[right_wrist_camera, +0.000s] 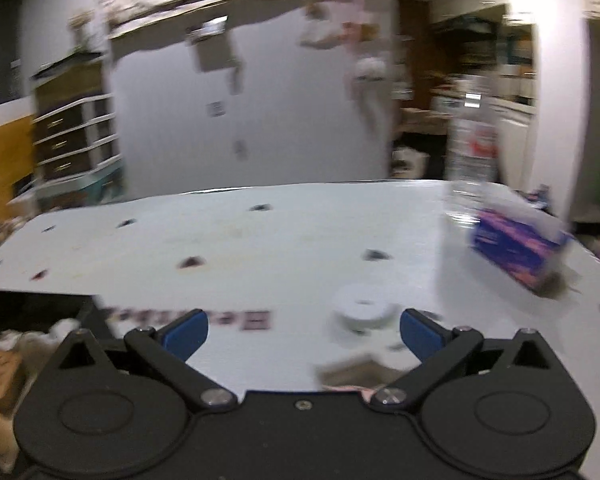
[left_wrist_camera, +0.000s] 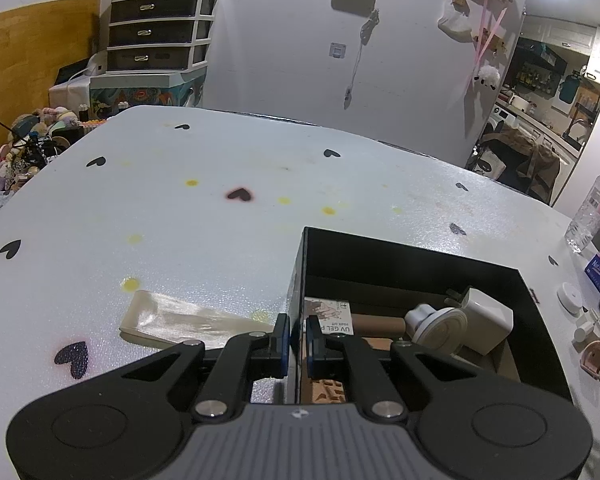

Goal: Organize rigid objects
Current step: 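Move the right gripper to the pink eyelash curler and grasp it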

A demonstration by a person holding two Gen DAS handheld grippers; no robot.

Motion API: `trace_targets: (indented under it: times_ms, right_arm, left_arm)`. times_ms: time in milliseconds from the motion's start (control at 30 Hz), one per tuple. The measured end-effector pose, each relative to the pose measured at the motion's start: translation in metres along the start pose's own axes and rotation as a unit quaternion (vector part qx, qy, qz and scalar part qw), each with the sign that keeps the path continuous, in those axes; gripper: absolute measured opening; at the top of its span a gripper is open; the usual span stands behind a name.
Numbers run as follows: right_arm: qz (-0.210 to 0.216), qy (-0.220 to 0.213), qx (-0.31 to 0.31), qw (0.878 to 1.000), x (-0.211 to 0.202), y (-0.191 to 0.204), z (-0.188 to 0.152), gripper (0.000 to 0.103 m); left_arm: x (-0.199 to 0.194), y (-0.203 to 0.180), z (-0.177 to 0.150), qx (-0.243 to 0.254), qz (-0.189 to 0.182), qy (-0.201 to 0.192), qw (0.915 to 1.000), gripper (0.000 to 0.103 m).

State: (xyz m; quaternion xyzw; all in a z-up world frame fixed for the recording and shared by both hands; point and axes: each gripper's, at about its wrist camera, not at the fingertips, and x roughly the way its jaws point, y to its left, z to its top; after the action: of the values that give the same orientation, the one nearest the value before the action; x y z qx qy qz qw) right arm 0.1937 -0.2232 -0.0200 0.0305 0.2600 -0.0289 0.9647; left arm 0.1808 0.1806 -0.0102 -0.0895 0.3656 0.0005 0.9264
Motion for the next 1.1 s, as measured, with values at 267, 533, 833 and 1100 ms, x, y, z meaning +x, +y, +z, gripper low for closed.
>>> trace_targets:
  times_ms: [267,533,833,1100]
  right_arm:
    - [-0.061,0.039,0.037,0.997,0.010,-0.039,-0.029,0.103]
    - [-0.074,0.078,0.050,0.993,0.016,-0.045,-0.048,0.103]
    - [-0.080,0.082,0.045,0.992,0.030,-0.027,-0.045,0.103]
    - [-0.063,0.078,0.066,0.993,0.030,-0.038,-0.045,0.081]
  left_arm:
    - [0.000,0.000,0.000,0.000,0.000,0.000,1.0000,0.007]
    - [0.000,0.000,0.000,0.000,0.000,0.000,1.0000,0.007]
    - [0.003,-0.002,-0.001,0.000,0.000,0.001,1.0000,0.007]
    - [0.004,-0.001,-0.001,-0.001,-0.001,0.002,1.0000,0.007]
